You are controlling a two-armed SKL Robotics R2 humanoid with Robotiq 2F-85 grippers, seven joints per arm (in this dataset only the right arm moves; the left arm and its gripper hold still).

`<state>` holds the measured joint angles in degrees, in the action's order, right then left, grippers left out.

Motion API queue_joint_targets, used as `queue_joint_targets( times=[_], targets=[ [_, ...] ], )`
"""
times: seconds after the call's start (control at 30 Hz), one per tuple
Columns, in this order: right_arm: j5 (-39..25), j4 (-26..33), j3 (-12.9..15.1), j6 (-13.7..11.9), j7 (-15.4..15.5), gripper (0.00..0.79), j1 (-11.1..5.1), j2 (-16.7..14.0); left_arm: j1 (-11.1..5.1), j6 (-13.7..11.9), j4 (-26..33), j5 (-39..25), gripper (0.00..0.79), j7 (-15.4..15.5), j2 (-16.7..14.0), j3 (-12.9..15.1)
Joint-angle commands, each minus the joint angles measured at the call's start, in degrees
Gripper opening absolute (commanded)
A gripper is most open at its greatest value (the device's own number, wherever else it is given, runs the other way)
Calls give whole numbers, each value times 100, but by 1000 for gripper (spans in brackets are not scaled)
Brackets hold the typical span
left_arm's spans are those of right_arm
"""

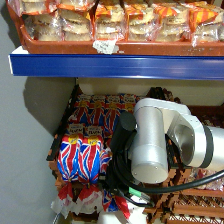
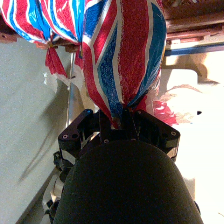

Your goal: Pick up bread

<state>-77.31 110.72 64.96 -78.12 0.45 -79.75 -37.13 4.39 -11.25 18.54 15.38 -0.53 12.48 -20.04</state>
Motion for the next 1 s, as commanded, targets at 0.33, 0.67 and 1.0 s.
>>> queue_joint_targets(
  times=[0.33,0.67,1.0],
  targets=[
    [-369,146,-109,-200,-6,14,-97,-79,0,0,0,0,0,0,0,0],
    [-627,264,-212,-366,-9,16,-137,-117,0,0,0,0,0,0,0,0],
    [-786,364,-290,-485,-7,15,-160,-137,0,0,0,0,0,0,0,0]
  ],
)
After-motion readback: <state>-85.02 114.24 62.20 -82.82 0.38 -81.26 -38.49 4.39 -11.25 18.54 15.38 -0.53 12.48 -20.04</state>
